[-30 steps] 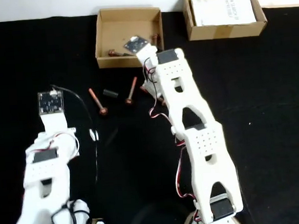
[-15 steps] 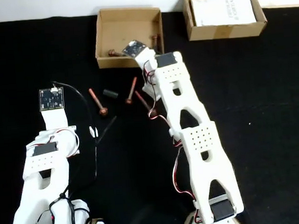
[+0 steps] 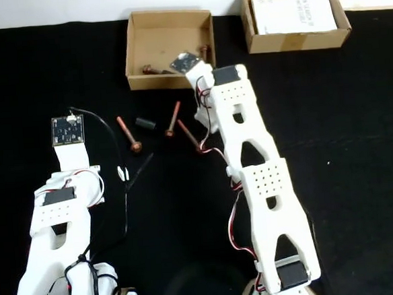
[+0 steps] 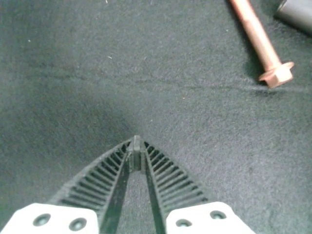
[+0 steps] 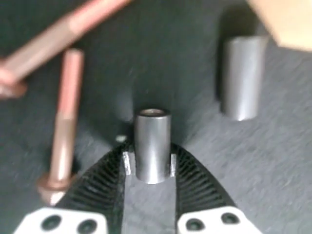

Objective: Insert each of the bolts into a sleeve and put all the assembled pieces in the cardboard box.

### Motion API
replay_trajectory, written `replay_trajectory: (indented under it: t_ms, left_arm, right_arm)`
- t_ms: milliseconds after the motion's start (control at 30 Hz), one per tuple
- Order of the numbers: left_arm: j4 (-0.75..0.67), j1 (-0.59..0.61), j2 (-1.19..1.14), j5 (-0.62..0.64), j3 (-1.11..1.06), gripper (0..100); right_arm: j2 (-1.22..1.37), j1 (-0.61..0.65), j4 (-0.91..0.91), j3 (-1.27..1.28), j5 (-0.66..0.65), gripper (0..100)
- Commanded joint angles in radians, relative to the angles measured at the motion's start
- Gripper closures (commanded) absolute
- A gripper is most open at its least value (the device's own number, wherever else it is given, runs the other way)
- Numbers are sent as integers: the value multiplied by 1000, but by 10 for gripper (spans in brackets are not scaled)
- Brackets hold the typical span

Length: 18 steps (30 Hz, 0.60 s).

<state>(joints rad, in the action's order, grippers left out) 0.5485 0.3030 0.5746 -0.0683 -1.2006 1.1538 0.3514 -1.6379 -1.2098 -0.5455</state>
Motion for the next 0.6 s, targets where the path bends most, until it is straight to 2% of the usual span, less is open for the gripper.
replay_trajectory:
  t_ms: [0, 133, 233, 567]
  left_arm:
    - [-9, 7, -4, 5, 42, 973]
    - [-9, 7, -5, 5, 42, 973]
    - [-8, 7, -7, 5, 45, 973]
    - [17, 7, -4, 5, 47, 973]
  right_arm:
    - [-107, 1, -116, -81, -6, 988]
    - [-191, -8, -127, -58, 61, 988]
    - [-315, -4, -127, 56, 104, 988]
    - [-762, 2, -116, 808, 126, 991]
